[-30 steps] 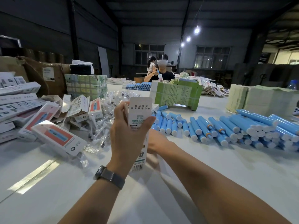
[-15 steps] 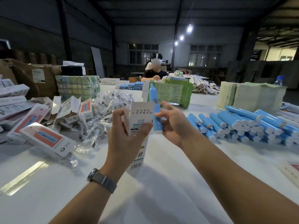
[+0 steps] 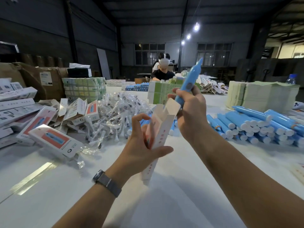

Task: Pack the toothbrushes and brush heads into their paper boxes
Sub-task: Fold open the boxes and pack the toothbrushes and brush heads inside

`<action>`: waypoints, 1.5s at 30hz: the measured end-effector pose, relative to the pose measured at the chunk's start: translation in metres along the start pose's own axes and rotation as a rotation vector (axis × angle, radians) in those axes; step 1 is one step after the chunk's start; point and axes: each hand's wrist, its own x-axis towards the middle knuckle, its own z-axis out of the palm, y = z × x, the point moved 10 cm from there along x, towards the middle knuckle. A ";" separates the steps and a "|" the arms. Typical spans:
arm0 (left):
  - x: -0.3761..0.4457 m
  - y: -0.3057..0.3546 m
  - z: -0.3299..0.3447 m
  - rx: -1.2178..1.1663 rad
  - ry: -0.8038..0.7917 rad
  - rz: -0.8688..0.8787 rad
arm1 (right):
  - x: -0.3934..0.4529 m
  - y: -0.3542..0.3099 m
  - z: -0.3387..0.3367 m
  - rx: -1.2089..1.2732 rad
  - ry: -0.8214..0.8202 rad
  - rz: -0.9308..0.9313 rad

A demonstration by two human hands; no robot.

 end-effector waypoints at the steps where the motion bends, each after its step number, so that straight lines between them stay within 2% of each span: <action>1: 0.000 -0.001 -0.003 0.013 0.027 -0.011 | -0.001 -0.006 -0.001 -0.005 0.017 -0.034; 9: -0.001 0.005 -0.004 -0.005 0.052 0.001 | -0.022 -0.054 0.029 -0.044 -0.154 -0.256; 15: 0.000 0.009 -0.022 0.090 0.240 -0.002 | -0.033 -0.050 0.052 -0.476 -0.284 -0.341; 19: 0.000 0.006 -0.030 0.061 0.329 -0.022 | -0.037 -0.065 0.056 -0.651 -0.260 -0.476; 26: -0.002 0.013 -0.024 0.072 0.346 0.070 | -0.045 -0.043 0.067 -0.762 -0.426 -0.496; 32: -0.005 0.013 -0.028 -0.014 0.363 0.058 | -0.044 -0.026 0.056 -0.811 -0.337 -0.616; 34: -0.005 0.011 -0.032 -0.015 0.387 0.052 | -0.042 -0.013 0.052 -0.787 -0.358 -0.565; 37: -0.004 0.008 -0.034 -0.010 0.403 0.038 | -0.041 0.004 0.053 -0.601 -0.434 -0.402; 41: -0.003 0.006 -0.042 0.023 0.454 0.063 | -0.043 0.012 0.054 -0.467 -0.484 -0.357; 45: -0.006 0.006 -0.064 0.126 0.592 0.093 | -0.036 0.027 0.047 -0.442 -0.438 -0.310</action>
